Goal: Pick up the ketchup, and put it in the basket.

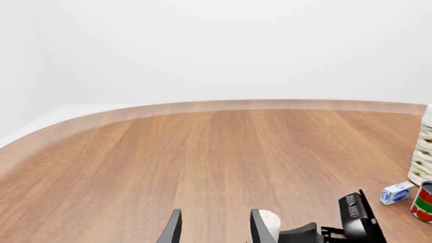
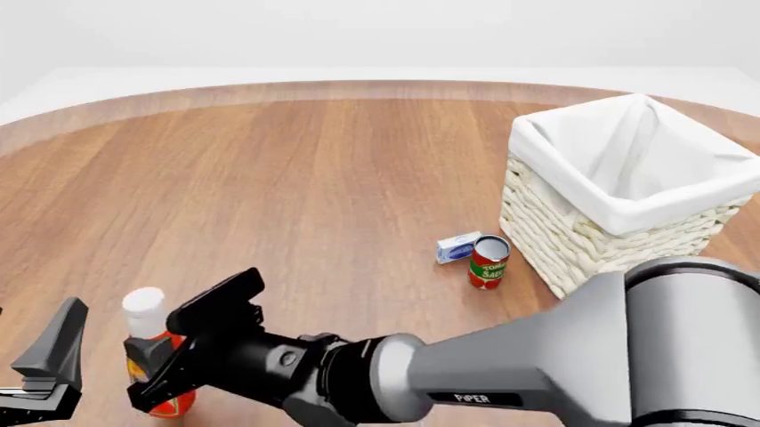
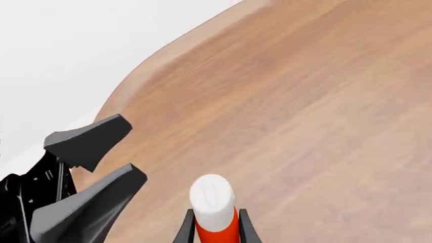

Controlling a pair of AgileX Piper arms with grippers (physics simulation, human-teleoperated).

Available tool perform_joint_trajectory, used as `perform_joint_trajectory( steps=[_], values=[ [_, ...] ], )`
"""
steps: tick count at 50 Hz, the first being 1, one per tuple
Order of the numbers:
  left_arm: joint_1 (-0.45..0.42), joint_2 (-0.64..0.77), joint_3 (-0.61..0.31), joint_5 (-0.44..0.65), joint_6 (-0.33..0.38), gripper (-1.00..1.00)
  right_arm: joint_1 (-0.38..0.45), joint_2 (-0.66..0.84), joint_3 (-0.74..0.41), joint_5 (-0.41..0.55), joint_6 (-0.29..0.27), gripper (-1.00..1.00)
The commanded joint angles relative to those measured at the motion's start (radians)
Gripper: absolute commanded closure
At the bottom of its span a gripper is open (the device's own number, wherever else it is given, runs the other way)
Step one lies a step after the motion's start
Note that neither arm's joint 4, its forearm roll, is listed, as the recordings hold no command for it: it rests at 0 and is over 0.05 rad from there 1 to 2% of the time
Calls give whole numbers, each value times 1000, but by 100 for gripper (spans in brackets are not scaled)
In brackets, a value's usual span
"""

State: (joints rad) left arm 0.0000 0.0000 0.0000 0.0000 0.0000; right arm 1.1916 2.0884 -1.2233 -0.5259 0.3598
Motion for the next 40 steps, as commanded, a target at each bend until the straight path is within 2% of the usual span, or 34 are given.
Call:
perform_joint_trajectory(
  steps=[1, 13, 17, 18, 40],
  values=[
    [0, 0, 0, 0, 0, -100, -99, -51, -12, 1, 5, 100],
    [0, 0, 0, 0, 0, -100, -189, -116, -21, 24, -27, 100],
    [0, 0, 0, 0, 0, -100, -189, -116, -21, 24, -27, 100],
    [0, 0, 0, 0, 0, -100, -227, -143, -31, 46, -61, 100],
    [0, 0, 0, 0, 0, -100, -349, -373, 39, 74, -173, 100]
  ],
)
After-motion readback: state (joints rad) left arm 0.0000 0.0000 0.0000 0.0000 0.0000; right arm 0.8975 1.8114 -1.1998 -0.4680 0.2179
